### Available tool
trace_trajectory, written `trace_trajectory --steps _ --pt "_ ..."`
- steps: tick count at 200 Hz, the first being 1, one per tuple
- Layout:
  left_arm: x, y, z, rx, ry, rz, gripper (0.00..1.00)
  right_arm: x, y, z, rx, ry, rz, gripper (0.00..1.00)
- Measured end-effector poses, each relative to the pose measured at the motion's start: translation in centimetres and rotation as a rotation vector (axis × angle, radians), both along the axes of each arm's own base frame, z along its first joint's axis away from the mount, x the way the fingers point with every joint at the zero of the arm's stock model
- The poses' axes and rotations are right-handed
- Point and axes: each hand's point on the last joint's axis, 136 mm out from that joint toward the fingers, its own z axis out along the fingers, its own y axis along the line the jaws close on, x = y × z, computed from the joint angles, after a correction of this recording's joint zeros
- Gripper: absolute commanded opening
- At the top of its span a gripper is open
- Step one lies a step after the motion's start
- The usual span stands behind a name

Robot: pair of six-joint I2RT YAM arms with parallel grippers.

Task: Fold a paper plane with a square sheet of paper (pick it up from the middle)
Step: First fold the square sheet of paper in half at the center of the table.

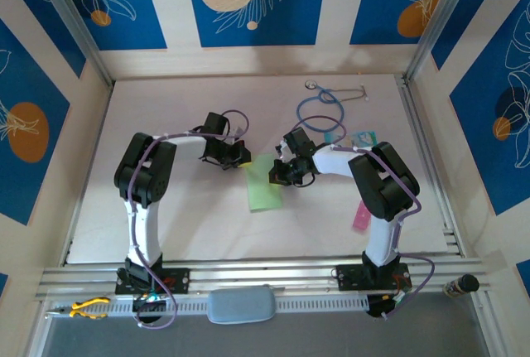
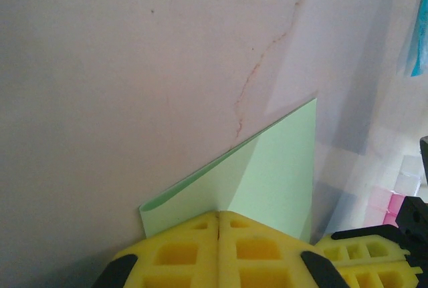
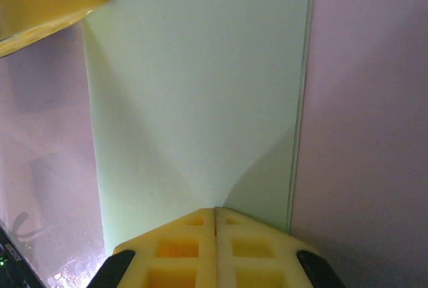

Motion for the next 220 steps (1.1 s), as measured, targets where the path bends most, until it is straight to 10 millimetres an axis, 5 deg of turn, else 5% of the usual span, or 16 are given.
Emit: trace_trajectory --steps 220 --pt "2.9 2.3 0.2 0.012 0.048 0.172 0.06 0.0 0.0 0.0 0.007 -0.003 0.001 0.00"
